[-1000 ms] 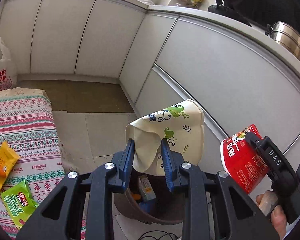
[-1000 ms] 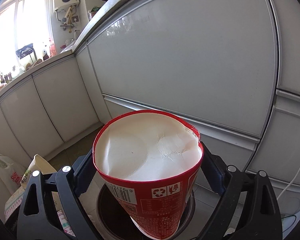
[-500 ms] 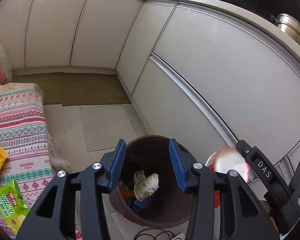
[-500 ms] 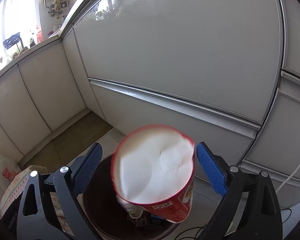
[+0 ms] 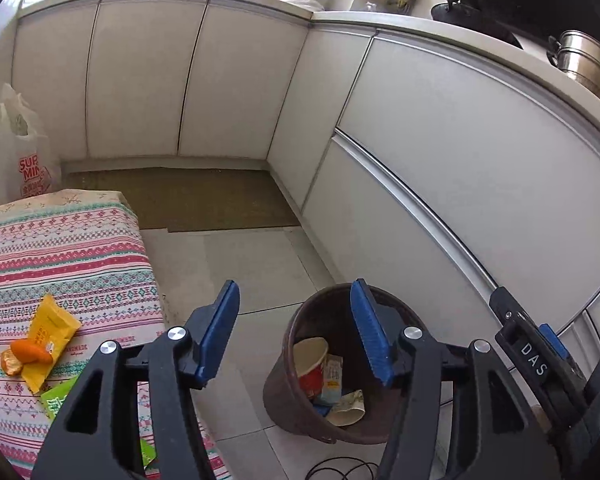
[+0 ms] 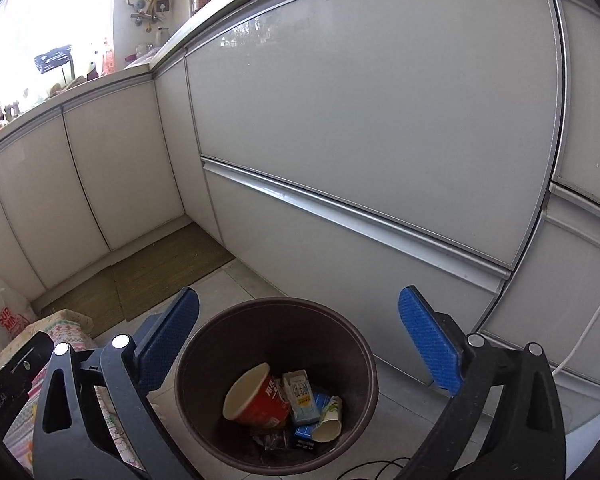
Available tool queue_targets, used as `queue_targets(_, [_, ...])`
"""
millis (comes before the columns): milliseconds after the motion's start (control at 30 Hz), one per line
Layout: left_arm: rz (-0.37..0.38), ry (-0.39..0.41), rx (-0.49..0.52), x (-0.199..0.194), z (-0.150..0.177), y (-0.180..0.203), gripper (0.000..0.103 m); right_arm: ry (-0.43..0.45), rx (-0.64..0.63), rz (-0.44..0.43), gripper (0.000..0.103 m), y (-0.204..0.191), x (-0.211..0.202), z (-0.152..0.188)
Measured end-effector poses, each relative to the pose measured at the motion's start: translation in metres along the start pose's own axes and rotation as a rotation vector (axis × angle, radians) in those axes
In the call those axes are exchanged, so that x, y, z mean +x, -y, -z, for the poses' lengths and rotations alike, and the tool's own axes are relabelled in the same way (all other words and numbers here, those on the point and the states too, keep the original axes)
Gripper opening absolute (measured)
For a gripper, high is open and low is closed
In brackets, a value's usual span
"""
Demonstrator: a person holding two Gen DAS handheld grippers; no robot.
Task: Collect trash
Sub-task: 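Bring both tools back over the table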
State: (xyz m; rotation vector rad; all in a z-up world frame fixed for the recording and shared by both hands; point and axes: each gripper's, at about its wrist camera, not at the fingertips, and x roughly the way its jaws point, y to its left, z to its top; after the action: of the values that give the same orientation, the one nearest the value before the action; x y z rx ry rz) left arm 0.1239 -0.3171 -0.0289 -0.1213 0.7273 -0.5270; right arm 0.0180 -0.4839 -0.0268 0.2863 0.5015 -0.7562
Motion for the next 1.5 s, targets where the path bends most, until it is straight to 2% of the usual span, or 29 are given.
queue_targets(233, [-0.089, 0.02, -0.022, -0.034, 0.001, -0.036, 0.064, 0.008, -0.092, -0.051, 0.096, -0.042, -0.012, 0.003])
queue_targets(467, [-0.166, 0.033, -0.06, -0.065, 0.008, -0.079, 0.067, -0.004, -0.154, -0.126, 0.096, -0.076, -0.033, 0.019])
queue_targets(833, [-0.285, 0.049, -0.113, -0.108, 0.018, -0.15, 0.07, -0.006, -0.288, -0.258, 0.096, -0.156, -0.063, 0.051])
queue_targets(1000, [-0.345, 0.034, -0.137, -0.121, 0.026, -0.183, 0.07, -0.016, -0.338, -0.311, 0.096, -0.187, -0.074, 0.064])
queue_targets(1100, [-0.388, 0.027, -0.155, -0.132, 0.032, -0.206, 0.076, -0.044, -0.36, -0.347, 0.096, -0.205, -0.078, 0.074])
queue_targets(1233, [-0.446, 0.008, -0.185, -0.145, 0.039, -0.24, 0.077, -0.072, -0.415, -0.38, 0.096, -0.231, -0.082, 0.089])
queue_targets(1500, [-0.502, -0.072, -0.326, -0.151, 0.068, -0.308, 0.079, -0.122, -0.544, -0.46, 0.096, -0.284, -0.093, 0.125])
